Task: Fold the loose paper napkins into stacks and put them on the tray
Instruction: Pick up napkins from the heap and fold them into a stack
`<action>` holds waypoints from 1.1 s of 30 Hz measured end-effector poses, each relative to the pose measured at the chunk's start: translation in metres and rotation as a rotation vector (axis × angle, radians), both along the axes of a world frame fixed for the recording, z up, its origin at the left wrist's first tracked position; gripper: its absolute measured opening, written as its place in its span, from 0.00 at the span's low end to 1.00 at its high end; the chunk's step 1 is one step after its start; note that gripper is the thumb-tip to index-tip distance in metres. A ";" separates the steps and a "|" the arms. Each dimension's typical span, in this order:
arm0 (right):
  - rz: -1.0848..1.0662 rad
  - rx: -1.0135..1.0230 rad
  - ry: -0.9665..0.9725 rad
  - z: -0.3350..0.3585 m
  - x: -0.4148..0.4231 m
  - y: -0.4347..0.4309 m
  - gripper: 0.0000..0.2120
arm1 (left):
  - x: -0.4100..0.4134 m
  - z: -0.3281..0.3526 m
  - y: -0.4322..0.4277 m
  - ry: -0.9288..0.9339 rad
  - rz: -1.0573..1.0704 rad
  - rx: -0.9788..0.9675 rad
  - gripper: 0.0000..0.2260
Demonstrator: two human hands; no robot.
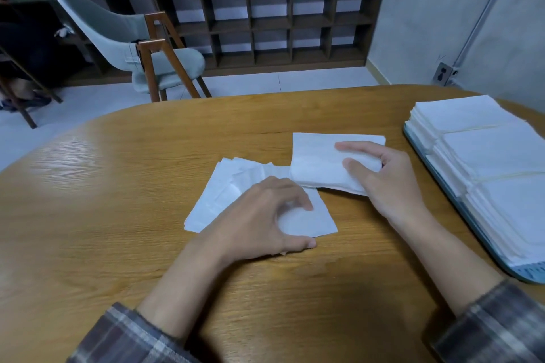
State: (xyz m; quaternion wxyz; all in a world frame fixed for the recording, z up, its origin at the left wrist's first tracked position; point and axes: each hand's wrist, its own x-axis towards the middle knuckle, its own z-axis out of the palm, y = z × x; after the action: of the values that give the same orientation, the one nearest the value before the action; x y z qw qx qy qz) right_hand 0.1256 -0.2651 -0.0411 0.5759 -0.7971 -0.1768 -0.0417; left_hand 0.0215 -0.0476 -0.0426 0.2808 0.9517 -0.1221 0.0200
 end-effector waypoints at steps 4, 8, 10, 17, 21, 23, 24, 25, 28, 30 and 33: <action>-0.007 -0.005 0.001 0.001 0.000 -0.001 0.14 | -0.003 0.001 -0.004 -0.013 0.032 -0.048 0.17; 0.028 -0.011 0.000 0.001 -0.001 -0.001 0.15 | -0.004 0.002 -0.006 -0.041 0.074 -0.079 0.08; 0.065 -0.005 0.001 0.002 -0.001 -0.001 0.16 | -0.003 0.001 -0.004 -0.059 0.086 -0.098 0.07; 0.272 -0.076 -0.086 0.006 -0.007 -0.004 0.16 | -0.001 0.000 -0.006 -0.310 0.204 -0.150 0.06; 0.338 -0.125 -0.091 0.004 -0.015 0.000 0.20 | 0.000 0.000 -0.007 -0.404 0.234 -0.211 0.05; 0.246 -0.177 -0.169 0.000 -0.017 0.005 0.13 | 0.000 0.002 -0.010 -0.417 0.211 -0.248 0.06; 0.200 -0.169 -0.196 -0.001 -0.017 0.007 0.08 | 0.000 0.002 -0.011 -0.412 0.200 -0.271 0.06; 0.166 -0.144 -0.205 -0.002 -0.016 0.008 0.05 | 0.000 0.003 -0.011 -0.394 0.195 -0.293 0.05; 0.121 -0.053 -0.141 0.000 -0.013 0.006 0.01 | 0.002 0.002 -0.009 -0.296 0.216 -0.322 0.04; 0.111 0.031 -0.071 0.003 -0.011 0.003 0.01 | 0.004 0.001 -0.006 -0.243 0.252 -0.350 0.04; 0.070 0.168 0.001 0.008 -0.010 0.000 0.05 | 0.006 0.005 -0.001 -0.191 0.319 -0.510 0.03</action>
State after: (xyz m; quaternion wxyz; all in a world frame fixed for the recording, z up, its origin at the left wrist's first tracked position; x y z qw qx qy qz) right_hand 0.1158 -0.2652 -0.0327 0.6418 -0.7395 -0.2000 -0.0359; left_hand 0.0272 -0.0489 -0.0372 0.4910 0.8516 0.0121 0.1829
